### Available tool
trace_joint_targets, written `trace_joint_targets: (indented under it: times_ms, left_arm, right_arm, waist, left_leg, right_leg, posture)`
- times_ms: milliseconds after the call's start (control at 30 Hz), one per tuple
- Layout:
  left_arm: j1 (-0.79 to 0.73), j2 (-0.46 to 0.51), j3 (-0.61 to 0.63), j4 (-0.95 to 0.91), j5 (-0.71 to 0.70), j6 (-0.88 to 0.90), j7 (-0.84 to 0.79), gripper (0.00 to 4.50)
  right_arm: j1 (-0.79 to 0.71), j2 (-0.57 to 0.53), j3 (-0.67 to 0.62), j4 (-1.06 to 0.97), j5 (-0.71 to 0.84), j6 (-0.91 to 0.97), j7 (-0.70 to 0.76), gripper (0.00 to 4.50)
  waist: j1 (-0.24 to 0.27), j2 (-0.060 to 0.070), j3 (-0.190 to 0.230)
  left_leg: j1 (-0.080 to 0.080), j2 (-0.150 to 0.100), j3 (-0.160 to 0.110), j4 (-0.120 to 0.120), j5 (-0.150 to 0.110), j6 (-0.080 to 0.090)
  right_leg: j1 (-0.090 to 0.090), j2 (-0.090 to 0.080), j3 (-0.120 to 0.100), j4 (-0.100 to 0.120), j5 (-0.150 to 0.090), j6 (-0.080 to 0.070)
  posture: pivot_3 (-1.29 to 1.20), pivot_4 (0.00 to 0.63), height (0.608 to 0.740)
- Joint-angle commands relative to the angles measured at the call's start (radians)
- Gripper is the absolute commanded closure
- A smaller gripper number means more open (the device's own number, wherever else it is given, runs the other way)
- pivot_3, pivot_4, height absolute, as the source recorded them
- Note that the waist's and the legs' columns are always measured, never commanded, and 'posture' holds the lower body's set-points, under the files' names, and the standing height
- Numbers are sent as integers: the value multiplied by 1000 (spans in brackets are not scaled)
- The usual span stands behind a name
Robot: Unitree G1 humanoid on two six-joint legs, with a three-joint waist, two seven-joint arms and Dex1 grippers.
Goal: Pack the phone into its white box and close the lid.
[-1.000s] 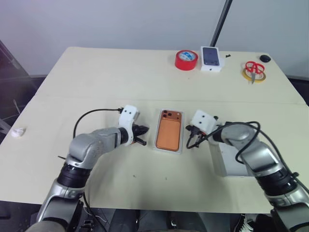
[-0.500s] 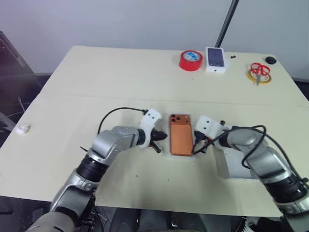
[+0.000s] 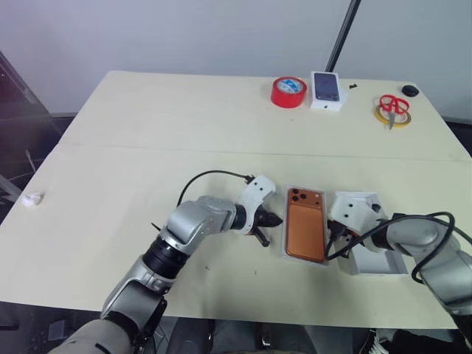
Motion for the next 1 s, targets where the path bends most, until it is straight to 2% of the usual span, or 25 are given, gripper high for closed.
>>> trace_joint_targets:
  times_ms: [33, 67, 167, 300, 400, 567, 733, 867, 967, 1000]
  left_arm:
    - [-14, -12, 13, -41, -10, -6, -30, 4418]
    - [-9, -5, 21, -50, -12, -3, -33, 4418]
    - [20, 39, 63, -96, -27, 6, -45, 4500]
    - [80, 116, 114, -162, -39, -23, -80, 4500]
    - [129, 181, 132, -206, -29, -122, -144, 4500]
    - [217, 315, 113, -260, 43, -419, -306, 4500]
    - [263, 360, 122, -275, 53, -571, -405, 4500]
    - [298, 379, 107, -289, 78, -660, -450, 4500]
    - [329, 378, 104, -302, 80, -686, -462, 4500]
    - [335, 377, 103, -304, 83, -691, -462, 4500]
  right_arm:
    - [-21, -16, -84, -43, 45, 15, 8, 4500]
    - [-24, -21, -106, -46, 59, 30, 15, 4500]
    - [-14, -47, -203, -83, 143, 107, 70, 3663]
    - [-22, -65, -301, -107, 235, 236, 87, 1570]
    - [-47, -67, -310, -109, 279, 394, 53, 98]
    - [-138, -13, -260, -65, 313, 624, -56, 98]
    - [-234, 47, -223, -28, 344, 809, -136, 98]
    - [-247, 49, -190, 26, 365, 834, -205, 98]
    - [-235, 32, -169, 38, 403, 834, -235, 891]
    - [-233, 28, -167, 39, 417, 834, -243, 1429]
  waist:
    - [1, 0, 0]
    - [1, 0, 0]
    - [1, 0, 0]
    - [-2, 1, 0]
    - [0, 1, 0]
    - [0, 1, 0]
    - [2, 1, 0]
    - [2, 1, 0]
    - [0, 1, 0]
    - [0, 1, 0]
  left_leg:
    - [0, 0, 0, 0, 0, 0]
    - [0, 0, 0, 0, 0, 0]
    - [0, 0, 0, 0, 0, 0]
    - [1, 1, 0, 0, 0, 0]
    - [1, 1, 0, 0, 0, 0]
    - [1, 1, 0, 0, 0, 0]
    - [1, 1, 1, 0, 0, 0]
    - [0, 1, 1, 0, 0, 0]
    - [0, 1, 1, 0, -1, 1]
    - [0, 1, 1, 0, -1, 1]
  right_leg:
    - [0, 0, 0, 0, 0, 0]
    - [0, 0, 0, 0, 0, 0]
    - [0, 0, 0, 0, 0, 0]
    - [1, 0, 0, 0, 0, 0]
    - [1, 0, 0, 1, 0, 0]
    - [1, -3, 1, 0, -1, -2]
    - [0, -4, 1, 0, -2, -4]
    - [0, -4, 1, 0, -2, -4]
    - [0, -4, 1, 0, -1, -2]
    - [0, -3, 1, 0, 0, -1]
  posture:
    - [0, 150, 718]
    - [0, 150, 718]
    - [0, 150, 718]
    - [0, 150, 718]
    - [0, 150, 718]
    - [0, 150, 718]
    - [0, 150, 718]
    - [0, 150, 718]
    - [0, 150, 718]
    - [0, 150, 718]
